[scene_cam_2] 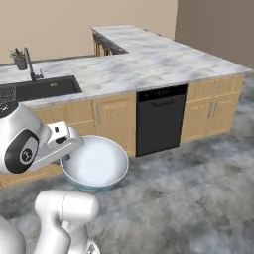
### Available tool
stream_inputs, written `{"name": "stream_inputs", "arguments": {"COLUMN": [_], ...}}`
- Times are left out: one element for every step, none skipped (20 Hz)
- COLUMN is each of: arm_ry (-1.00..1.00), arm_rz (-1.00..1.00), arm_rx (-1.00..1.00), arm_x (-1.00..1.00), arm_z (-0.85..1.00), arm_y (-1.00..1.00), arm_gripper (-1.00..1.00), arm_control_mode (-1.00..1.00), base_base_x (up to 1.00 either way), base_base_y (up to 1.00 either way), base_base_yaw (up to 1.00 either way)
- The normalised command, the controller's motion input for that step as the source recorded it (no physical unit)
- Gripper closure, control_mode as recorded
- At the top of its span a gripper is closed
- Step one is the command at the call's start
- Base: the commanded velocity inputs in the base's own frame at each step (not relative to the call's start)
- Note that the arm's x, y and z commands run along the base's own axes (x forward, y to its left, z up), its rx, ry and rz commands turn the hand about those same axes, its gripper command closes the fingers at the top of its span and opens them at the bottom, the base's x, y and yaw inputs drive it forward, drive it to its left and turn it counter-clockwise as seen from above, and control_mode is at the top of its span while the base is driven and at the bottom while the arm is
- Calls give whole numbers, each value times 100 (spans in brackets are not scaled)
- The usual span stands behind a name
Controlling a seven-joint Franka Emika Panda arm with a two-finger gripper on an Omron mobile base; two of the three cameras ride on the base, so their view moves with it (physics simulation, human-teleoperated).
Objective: Pick the cup and bowl from the counter and place them on the counter next to the sink.
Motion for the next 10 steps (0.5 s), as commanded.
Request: {"name": "stream_inputs", "arguments": {"arm_ry": [0,0,0,0,0,0,0,0,0,0], "arm_rz": [0,0,0,0,0,0,0,0,0,0], "arm_rx": [0,0,0,0,0,0,0,0,0,0], "arm_x": [0,0,0,0,0,0,0,0,0,0], "arm_z": [0,0,0,0,0,0,0,0,0,0], "arm_y": [0,0,0,0,0,0,0,0,0,0], "arm_gripper": [100,100,100,100,100,100,100,100,100,100], "arm_control_mode": [100,100,100,100,100,100,100,100,100,100], "base_base_x": [70,71,83,89,93,96,96,95,100,100], "base_base_y": [-41,-34,-38,-35,-39,-39,-39,-38,-42,-41], "base_base_yaw": [35,25,7,4,5,6,6,7,9,11]}}
